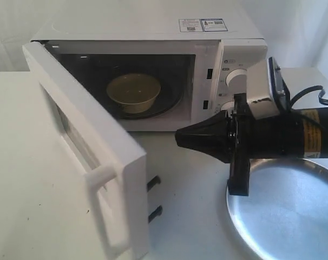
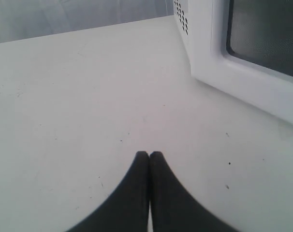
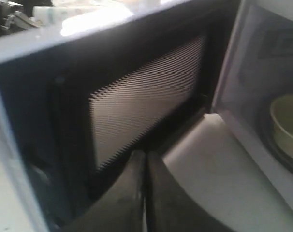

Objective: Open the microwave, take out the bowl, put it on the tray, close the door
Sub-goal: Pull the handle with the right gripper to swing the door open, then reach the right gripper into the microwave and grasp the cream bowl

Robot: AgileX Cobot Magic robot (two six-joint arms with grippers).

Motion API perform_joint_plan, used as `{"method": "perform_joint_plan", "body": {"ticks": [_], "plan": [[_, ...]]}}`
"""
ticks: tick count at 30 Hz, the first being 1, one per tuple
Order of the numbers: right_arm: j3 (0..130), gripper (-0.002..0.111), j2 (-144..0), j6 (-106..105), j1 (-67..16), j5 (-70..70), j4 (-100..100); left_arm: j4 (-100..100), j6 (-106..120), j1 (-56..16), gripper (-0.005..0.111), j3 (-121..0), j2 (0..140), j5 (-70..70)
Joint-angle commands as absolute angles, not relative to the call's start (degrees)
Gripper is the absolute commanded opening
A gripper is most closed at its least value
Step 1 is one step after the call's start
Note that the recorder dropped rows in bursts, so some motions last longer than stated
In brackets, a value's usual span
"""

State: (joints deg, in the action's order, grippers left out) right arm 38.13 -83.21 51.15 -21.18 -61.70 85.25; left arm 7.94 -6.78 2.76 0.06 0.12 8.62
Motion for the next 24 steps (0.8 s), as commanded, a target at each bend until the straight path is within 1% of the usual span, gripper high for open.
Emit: {"method": "perform_joint_plan", "body": {"ticks": [1, 6, 10, 11, 13, 16, 18, 19, 20, 24], "plan": [[37.9, 0.0, -86.6, 43.9, -25.8, -51.4, 77.8, 7.7, -7.2, 2.7, 0.0, 0.0, 0.0, 8.6], [39.7, 0.0, -92.0, 22.6, -32.3, -44.2, 56.5, 7.7, -7.2, 2.7, 0.0, 0.0, 0.0, 8.6], [44.9, 0.0, -96.0, 14.6, -35.8, -37.3, 51.2, 7.7, -7.2, 2.7, 0.0, 0.0, 0.0, 8.6], [46.8, 0.002, -97.4, 13.5, -36.7, -36.0, 51.2, 7.7, -7.2, 2.7, 0.0, 0.0, 0.0, 8.6], [50.5, 0.01, -100.3, 11.7, -38.1, -34.1, 51.2, 7.7, -7.2, 2.7, 0.0, 0.0, 0.0, 8.6], [56.4, 0.031, -105.2, 10.3, -39.6, -32.5, 51.2, 7.7, -7.2, 2.7, 0.0, 0.0, 0.0, 8.6], [59.8, 0.047, -108.4, 10.1, -40.6, -32.2, 51.4, 7.7, -7.2, 2.7, 0.0, 0.0, 0.0, 8.6], [61.0, 0.052, -109.5, 9.2, -40.9, -32.0, 51.4, 7.7, -7.2, 2.7, 0.0, 0.0, 0.0, 8.6], [62.4, 0.057, -111.1, 7.6, -41.4, -31.1, 51.4, 7.7, -7.2, 2.7, 0.0, 0.0, 0.0, 8.6], [68.2, 0.057, -115.0, 4.7, -42.8, -25.4, 50.9, 7.7, -7.2, 2.7, 0.0, 0.0, 0.0, 8.6]]}}
